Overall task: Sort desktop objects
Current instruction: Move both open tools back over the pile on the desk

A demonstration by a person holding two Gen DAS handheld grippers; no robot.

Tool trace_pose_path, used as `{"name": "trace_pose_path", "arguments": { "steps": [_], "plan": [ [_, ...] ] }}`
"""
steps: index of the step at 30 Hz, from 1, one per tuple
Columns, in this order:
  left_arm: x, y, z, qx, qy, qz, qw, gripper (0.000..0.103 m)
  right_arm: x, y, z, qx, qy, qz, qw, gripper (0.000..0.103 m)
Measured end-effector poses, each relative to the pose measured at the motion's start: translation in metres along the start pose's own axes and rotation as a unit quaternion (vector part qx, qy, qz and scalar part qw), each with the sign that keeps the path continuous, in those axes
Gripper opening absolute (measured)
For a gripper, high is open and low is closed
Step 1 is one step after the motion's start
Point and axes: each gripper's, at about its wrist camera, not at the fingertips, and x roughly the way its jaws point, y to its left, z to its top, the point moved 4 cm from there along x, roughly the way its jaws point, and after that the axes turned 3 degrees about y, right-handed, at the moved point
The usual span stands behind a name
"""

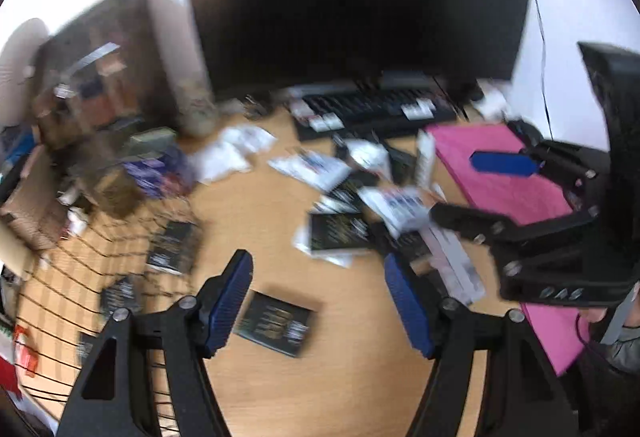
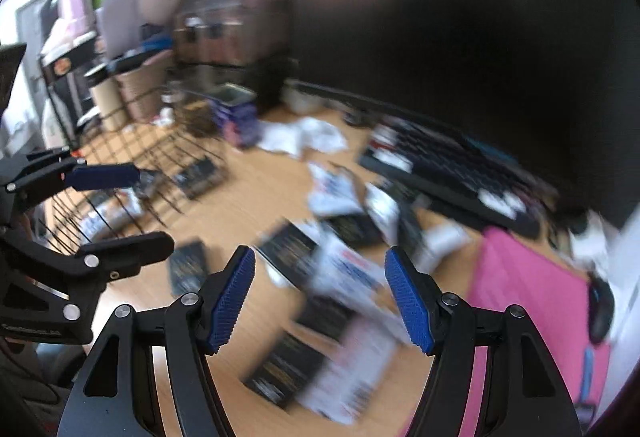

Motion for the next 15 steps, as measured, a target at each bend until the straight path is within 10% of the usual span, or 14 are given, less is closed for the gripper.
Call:
{"name": "trace_pose_path", "arguments": {
  "steps": [15],
  "plan": [
    [0.059, 0.021, -0.040, -0.038, 0.079, 0.039, 0.9954, 0.073, 0.042, 0.012, -0.077, 0.020, 0.070, 0.045, 0.996, 0.068]
  ]
}}
